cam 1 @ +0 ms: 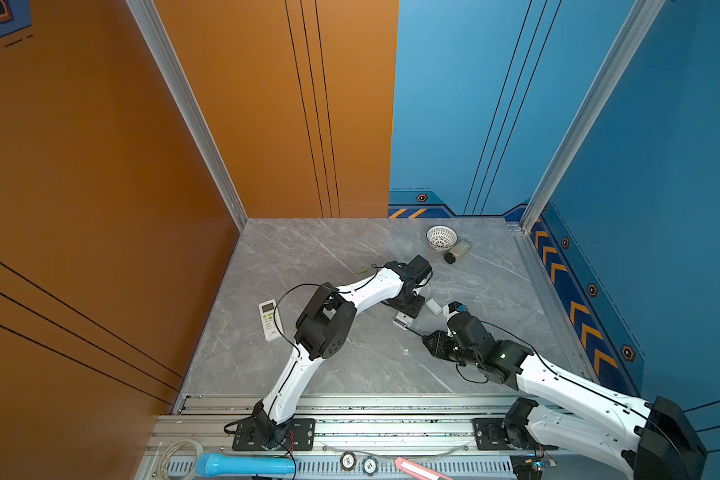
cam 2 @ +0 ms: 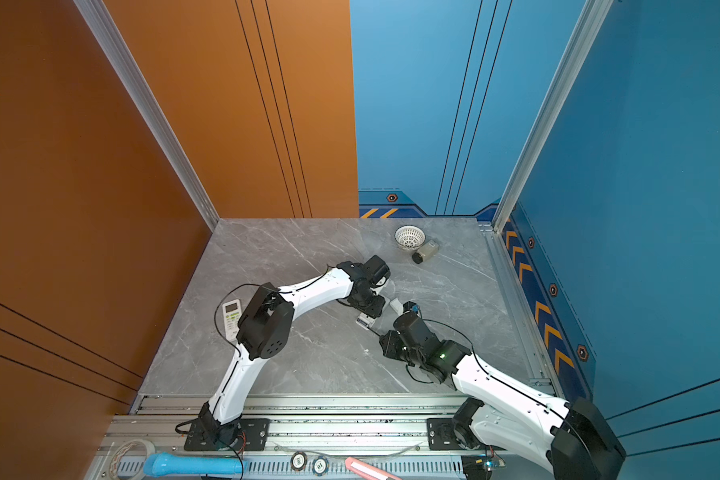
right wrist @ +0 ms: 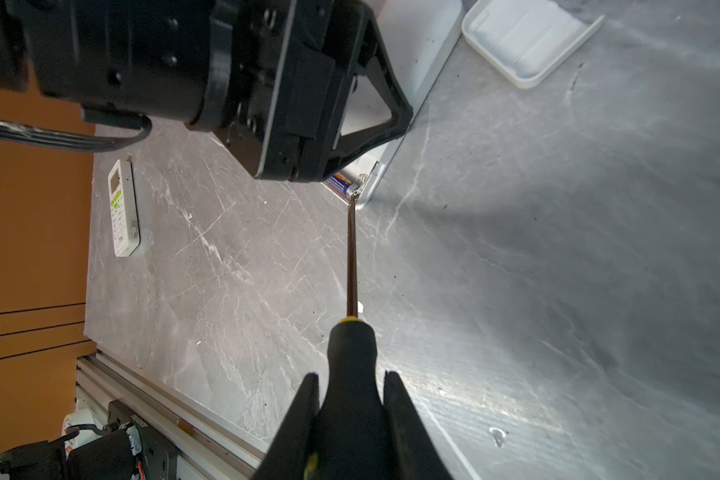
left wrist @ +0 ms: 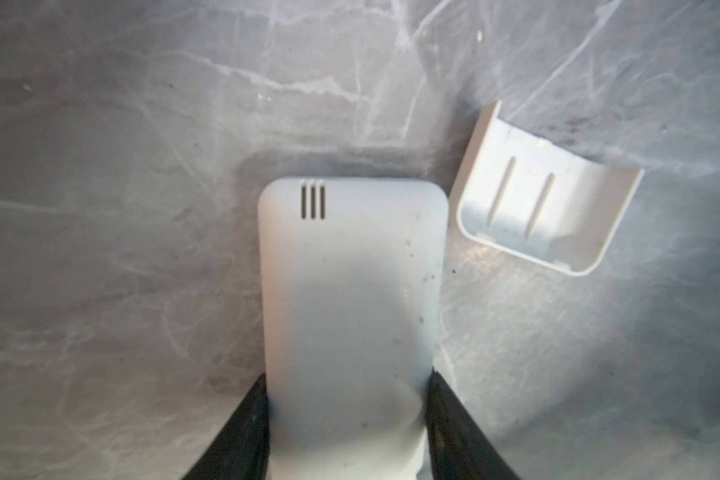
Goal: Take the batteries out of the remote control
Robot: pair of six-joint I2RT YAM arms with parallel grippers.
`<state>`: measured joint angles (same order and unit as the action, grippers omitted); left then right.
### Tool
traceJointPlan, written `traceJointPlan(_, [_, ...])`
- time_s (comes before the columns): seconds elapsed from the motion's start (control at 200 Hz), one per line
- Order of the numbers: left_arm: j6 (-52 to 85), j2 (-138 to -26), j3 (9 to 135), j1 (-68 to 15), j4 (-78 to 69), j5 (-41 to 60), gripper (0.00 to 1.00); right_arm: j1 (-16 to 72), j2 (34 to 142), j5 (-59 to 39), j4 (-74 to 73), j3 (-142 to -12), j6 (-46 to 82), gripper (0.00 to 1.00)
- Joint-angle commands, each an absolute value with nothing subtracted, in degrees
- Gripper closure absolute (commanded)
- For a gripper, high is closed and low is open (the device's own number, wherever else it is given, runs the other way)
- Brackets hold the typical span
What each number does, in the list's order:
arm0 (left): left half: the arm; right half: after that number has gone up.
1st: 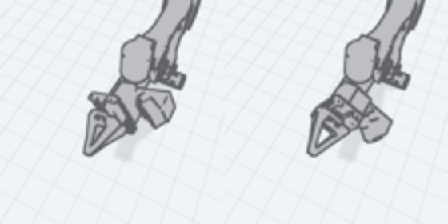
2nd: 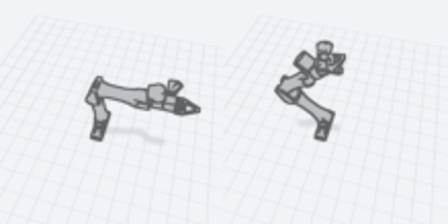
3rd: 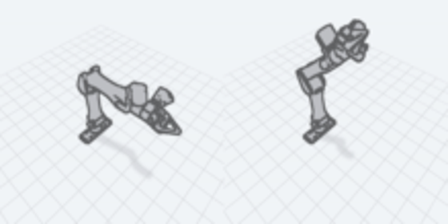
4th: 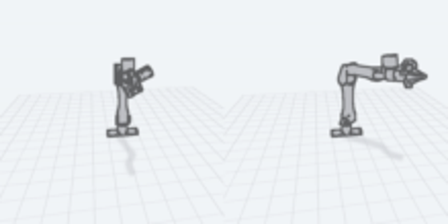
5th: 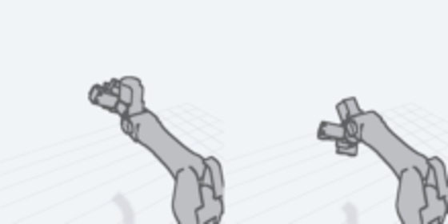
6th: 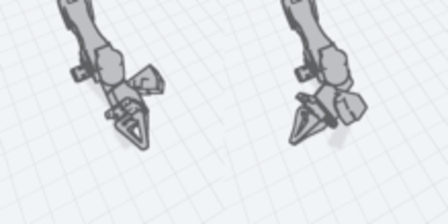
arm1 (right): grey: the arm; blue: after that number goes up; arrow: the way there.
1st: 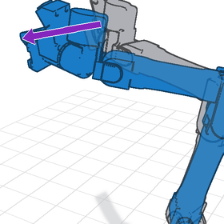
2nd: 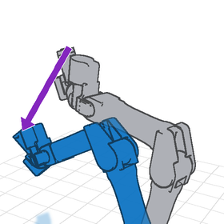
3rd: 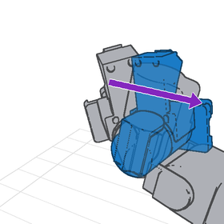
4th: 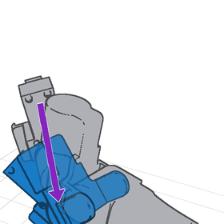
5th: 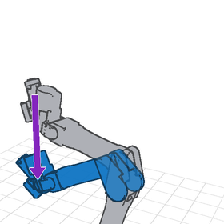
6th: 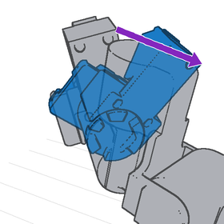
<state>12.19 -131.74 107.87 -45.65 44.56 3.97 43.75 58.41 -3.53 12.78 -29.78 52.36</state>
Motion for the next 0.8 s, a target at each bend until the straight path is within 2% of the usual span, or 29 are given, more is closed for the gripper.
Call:
traceJointPlan(0.0, [13.41,-133.55,109.27,-46.56,44.57,8.52,0.99,43.65,61.09,-4.95,1.74,-26.73,52.03,1.0])
traceJointPlan(0.15, [13.82,-133.04,108.54,-46.42,43.73,8.89,0.99,44.21,59.11,-6.06,-3.69,-24.58,50.38,1.0])
traceJointPlan(0.48, [13.45,-133.56,109.31,-46.28,43.59,11.02,0.99,43.63,57.88,-4.17,-4.86,-22.0,50.11,1.0])
traceJointPlan(0.796, [14.21,-133.33,109.16,-46.06,42.98,11.55,0.99,44.41,56.03,-4.37,-15.72,-17.9,47.66,1.0])
